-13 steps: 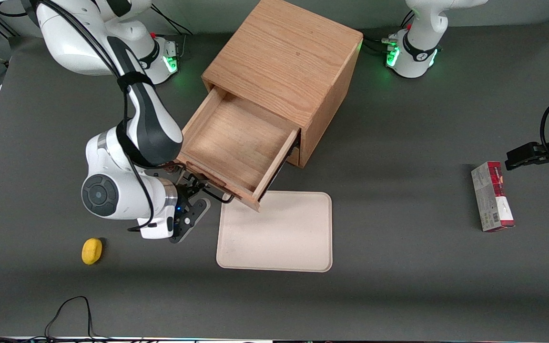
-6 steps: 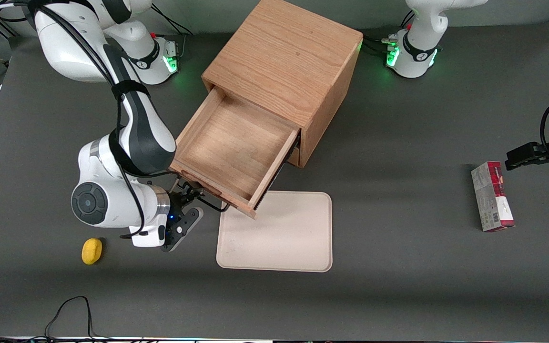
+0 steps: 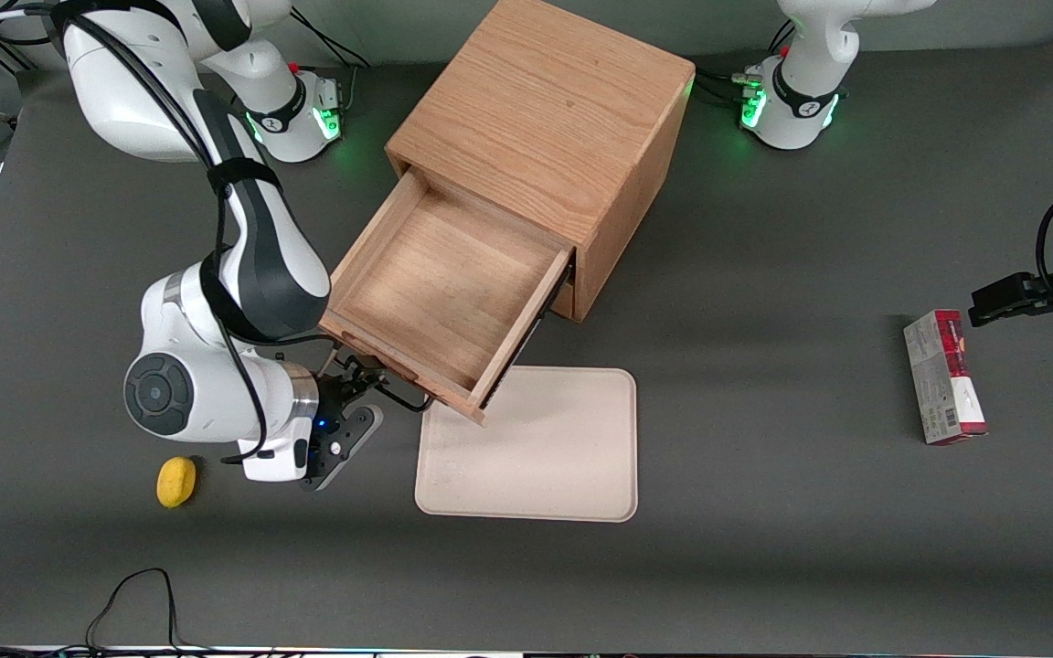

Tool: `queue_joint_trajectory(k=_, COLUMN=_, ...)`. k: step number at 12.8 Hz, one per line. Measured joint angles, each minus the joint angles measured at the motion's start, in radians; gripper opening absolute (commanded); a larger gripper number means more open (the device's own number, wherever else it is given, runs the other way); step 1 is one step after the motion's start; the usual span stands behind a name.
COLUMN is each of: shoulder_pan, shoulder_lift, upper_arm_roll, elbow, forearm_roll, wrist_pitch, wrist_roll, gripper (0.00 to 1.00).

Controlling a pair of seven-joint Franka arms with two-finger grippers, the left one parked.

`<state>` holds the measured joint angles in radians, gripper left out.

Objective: Open upper drawer

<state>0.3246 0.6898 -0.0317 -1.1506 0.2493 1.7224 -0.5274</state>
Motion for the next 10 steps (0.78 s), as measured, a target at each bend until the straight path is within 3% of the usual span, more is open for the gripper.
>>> queue_joint_trajectory(k=4, shoulder_pan=-0.002, shoulder_lift=-0.001, upper_arm_roll=0.000, elbow=0.037, forearm_roll=0.000, wrist_pitch=-0.041, wrist_roll=0.000, gripper=1.00)
queue_joint_trajectory(k=8, shoulder_pan=-0.005, shoulder_lift=-0.010, upper_arm_roll=-0.002, elbow=0.134, forearm_roll=-0.002, wrist_pitch=-0.216, wrist_roll=0.000, gripper=1.00)
queue_joint_trajectory(k=10, shoulder_pan=-0.009, shoulder_lift=-0.037, upper_arm_roll=-0.015, elbow=0.161, forearm_roll=-0.053, wrist_pitch=-0.250, wrist_roll=0.000, gripper=1.00)
